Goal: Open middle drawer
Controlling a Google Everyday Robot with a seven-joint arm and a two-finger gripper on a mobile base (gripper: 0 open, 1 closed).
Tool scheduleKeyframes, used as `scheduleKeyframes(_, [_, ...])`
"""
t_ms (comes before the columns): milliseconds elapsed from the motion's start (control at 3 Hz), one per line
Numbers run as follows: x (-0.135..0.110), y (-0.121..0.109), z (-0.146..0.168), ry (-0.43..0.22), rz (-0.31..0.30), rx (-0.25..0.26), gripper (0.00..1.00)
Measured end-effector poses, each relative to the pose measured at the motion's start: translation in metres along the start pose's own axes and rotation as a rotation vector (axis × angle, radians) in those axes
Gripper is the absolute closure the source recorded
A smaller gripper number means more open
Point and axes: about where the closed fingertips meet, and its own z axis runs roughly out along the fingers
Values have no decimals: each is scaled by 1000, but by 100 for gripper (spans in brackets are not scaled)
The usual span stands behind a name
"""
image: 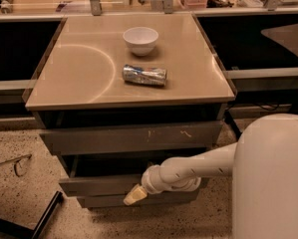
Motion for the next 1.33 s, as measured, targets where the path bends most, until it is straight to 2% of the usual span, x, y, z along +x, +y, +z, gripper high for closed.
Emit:
scheduleKeyframes(333, [0,0,0,0,0,0,0])
scheduleKeyframes(667, [3,15,-1,38,-9,-12,0])
scheduleKeyframes(1000, [14,40,-10,77,5,-24,0])
scheduleKeyframes(1333, [41,75,-35,123,53,-22,0])
